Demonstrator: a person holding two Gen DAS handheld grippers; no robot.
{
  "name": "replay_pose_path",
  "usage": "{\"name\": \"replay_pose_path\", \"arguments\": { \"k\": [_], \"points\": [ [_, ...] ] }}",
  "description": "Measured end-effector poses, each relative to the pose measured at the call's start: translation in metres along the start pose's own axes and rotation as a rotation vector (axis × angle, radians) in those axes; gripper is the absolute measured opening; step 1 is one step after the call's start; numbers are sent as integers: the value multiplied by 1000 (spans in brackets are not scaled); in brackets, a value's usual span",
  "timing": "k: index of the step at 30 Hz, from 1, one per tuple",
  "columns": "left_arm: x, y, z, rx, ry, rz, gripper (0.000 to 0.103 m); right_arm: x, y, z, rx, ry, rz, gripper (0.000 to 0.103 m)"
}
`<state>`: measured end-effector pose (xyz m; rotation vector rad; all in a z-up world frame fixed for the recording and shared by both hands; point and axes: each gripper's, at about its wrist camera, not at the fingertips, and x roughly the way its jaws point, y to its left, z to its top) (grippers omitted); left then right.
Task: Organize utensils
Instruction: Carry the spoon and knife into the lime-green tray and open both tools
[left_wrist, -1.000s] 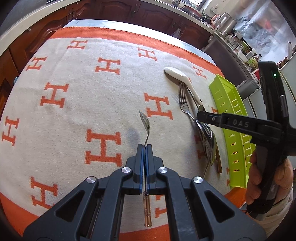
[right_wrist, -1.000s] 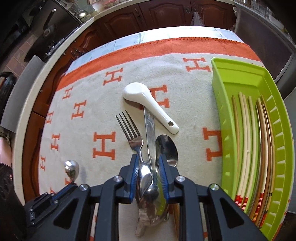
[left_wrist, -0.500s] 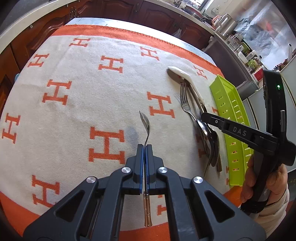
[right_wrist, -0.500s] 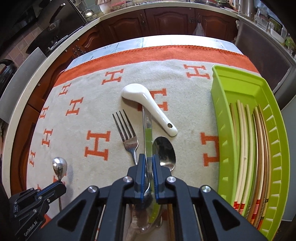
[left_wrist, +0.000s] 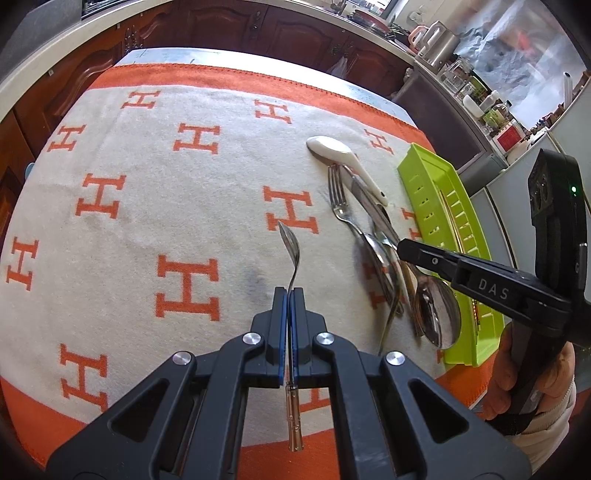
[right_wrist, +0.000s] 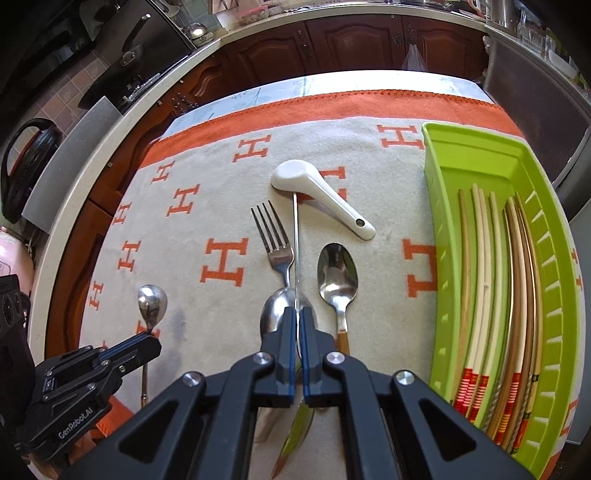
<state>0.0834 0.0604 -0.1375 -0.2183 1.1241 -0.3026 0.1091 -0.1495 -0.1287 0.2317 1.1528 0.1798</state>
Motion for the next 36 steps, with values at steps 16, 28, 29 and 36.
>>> {"name": "replay_pose_path", "arguments": {
  "k": [16,28,29,36],
  "points": [
    [-10,-60,-2,87,10,-44,0,-46,-26,-25,78,-61,111,2],
    [-13,-149,28,190,7,-134,0,-99,-82,-27,189,-219,80,2],
    [-11,-158,30,197,8,-141,0,-100,-89,-27,205,-226,66,2],
    [36,-213,38,218,103,-173,0,-92,-137,-35,314,-225,-1,2]
  ]
}}
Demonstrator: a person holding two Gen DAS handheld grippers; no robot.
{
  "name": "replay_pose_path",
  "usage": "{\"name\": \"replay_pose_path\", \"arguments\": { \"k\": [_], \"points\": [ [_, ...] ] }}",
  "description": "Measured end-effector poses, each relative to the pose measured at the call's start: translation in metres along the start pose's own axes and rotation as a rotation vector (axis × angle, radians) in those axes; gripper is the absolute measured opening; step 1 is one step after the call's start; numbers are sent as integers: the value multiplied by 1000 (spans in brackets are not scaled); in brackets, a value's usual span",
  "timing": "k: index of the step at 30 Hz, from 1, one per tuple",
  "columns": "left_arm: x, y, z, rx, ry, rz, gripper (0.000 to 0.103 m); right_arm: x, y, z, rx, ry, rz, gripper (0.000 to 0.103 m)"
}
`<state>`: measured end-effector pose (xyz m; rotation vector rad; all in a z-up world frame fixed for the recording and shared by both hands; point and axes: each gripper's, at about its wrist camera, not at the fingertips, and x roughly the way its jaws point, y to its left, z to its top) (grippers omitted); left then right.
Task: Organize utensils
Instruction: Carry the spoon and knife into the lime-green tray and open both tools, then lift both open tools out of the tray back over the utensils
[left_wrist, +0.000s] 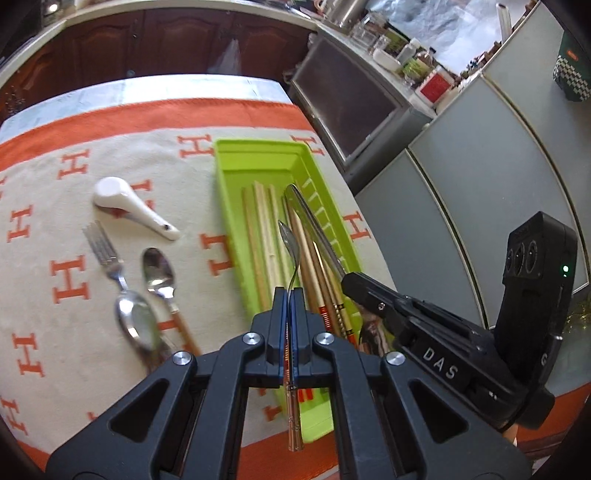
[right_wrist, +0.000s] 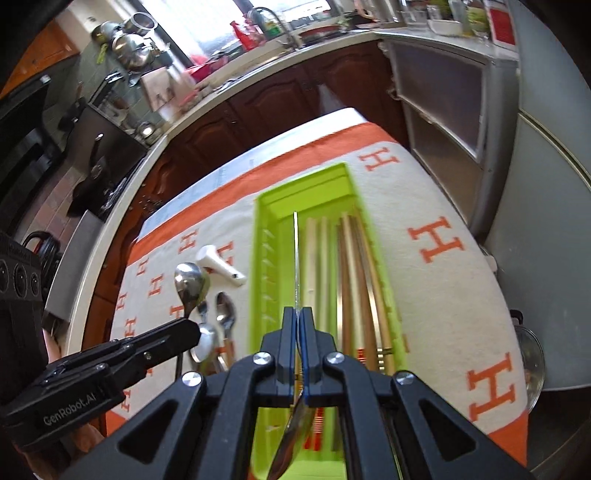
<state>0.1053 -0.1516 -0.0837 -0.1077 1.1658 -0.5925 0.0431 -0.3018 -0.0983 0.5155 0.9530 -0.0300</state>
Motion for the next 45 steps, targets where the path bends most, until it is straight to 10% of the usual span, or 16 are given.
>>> {"name": "replay_pose_path", "arguments": {
  "k": [12,26,33,45],
  "points": [
    [55,-10,-4,4,84,73,0,14,-28,-3,73,86,-6,6],
    [-2,16,-33,26,46,173,1,-9,-2,-14,11,55,-4,6],
    [-34,37,-55,11,-7,207,28,-14,20,-29,-39,60,1,6],
    [-73,78,-94,-23,-74,298,38,-10,57,-48,-132,74,-14,6]
  ]
}}
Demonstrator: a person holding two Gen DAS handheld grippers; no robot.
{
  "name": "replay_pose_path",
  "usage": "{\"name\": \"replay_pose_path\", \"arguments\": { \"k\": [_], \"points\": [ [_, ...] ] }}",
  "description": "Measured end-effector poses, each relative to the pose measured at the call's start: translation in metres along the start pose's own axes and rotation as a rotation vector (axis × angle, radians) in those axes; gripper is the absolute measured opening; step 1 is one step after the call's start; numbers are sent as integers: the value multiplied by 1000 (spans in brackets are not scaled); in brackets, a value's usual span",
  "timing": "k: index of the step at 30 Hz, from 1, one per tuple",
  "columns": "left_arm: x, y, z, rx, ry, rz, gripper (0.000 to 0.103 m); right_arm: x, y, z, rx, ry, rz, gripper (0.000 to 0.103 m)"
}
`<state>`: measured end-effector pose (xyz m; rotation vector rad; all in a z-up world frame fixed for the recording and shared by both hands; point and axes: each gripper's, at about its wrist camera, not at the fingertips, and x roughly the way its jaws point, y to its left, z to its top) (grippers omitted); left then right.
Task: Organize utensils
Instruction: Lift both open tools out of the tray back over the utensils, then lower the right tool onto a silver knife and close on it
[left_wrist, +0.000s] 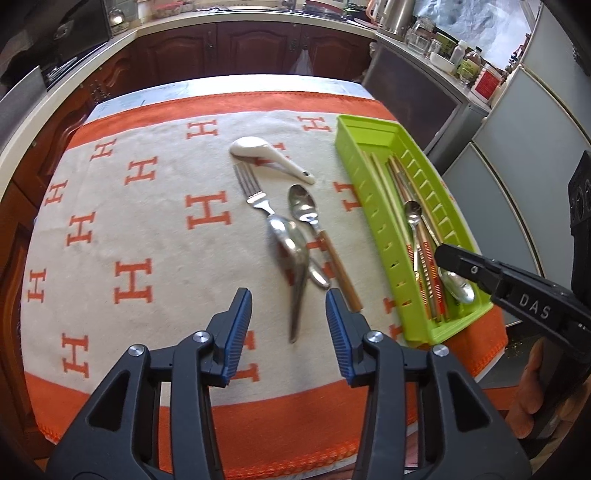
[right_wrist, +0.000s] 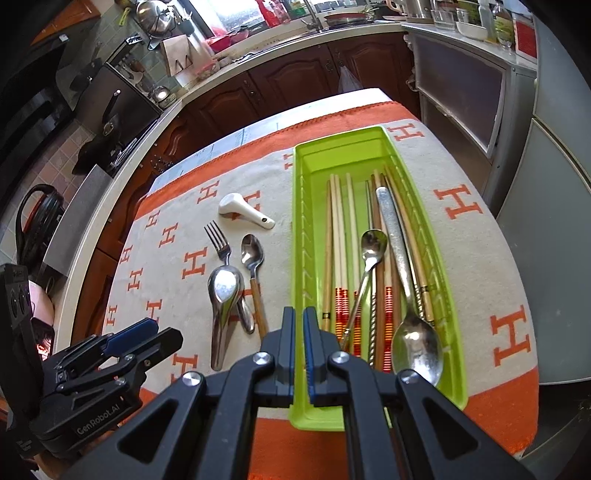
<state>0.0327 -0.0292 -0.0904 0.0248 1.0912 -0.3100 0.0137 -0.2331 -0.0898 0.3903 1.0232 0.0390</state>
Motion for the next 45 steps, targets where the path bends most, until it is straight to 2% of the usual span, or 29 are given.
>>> {"name": "replay_pose_path", "arguments": {
  "k": [8,19,21,24,25,35,43,45],
  "points": [
    [4,29,-18,-36,4,15,39,16,22,-8,-27,39,13,6],
    [15,61,-25,-106,19,19,39,38,54,-13,-69,87,29,7],
    [17,65,-26,-113,21,16,39,42,60,-12,-76,86,26,13],
    [19,72,-27,-122,22,13,39,48,71,-11,-103,72,2,29],
    [20,74,-27,-125,24,11,39,51,74,-10,-114,68,-5,29],
    [26,96,-29,-166,31,-2,39,85,107,-9,-266,41,-132,30],
    [34,104,-29,-177,39,-17,39,103,115,-8,-323,27,-234,29],
    [36,104,-28,-176,40,-22,39,103,113,-8,-323,19,-254,19]
  ]
}}
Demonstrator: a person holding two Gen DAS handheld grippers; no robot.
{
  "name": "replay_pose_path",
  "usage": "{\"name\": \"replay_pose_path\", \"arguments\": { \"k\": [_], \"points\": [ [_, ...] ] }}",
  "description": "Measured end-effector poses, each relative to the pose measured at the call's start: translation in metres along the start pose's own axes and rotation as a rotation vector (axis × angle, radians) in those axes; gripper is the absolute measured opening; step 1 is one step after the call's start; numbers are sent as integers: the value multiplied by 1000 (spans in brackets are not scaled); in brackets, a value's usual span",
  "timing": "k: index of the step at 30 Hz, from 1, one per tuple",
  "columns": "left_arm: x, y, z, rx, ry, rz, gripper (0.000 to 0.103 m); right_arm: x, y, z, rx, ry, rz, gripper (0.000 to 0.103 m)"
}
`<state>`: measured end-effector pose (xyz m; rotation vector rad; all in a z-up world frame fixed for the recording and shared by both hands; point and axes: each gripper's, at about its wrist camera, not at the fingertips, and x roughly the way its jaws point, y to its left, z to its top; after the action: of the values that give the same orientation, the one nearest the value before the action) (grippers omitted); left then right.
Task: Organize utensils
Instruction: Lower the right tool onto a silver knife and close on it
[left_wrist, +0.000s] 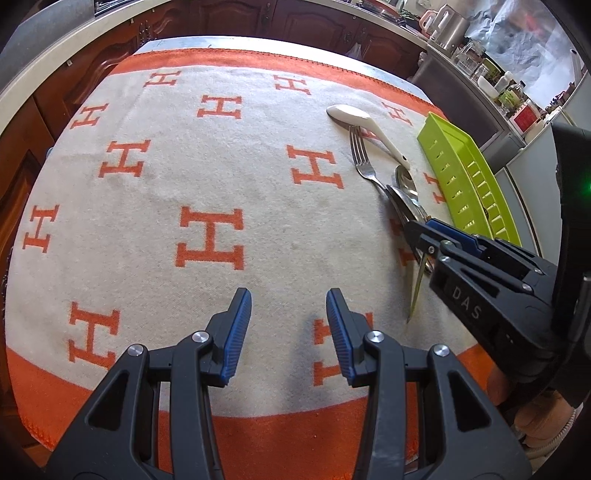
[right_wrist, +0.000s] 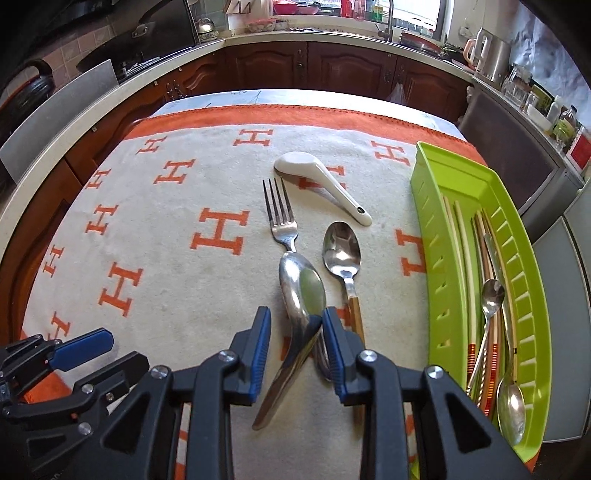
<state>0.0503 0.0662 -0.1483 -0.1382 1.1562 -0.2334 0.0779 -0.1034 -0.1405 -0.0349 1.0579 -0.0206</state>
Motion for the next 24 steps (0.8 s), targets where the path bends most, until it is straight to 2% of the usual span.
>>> {"name": "replay_pose_path", "arguments": {
  "k": [5,8,15,24],
  "points": [
    [5,-3,3,5,3,-9,39,0,-11,-2,38,-8,7,9],
    [10,-5,6,6,11,-19,39,-2,-24,-2,88,-3,50,3],
    [18,-15,21,6,7,-60,39,-16,-46,-2,175,-32,130,2],
    [47,-25,79,-27,-29,-150,39,-30,-71,1,248,-72,207,2]
  ]
}}
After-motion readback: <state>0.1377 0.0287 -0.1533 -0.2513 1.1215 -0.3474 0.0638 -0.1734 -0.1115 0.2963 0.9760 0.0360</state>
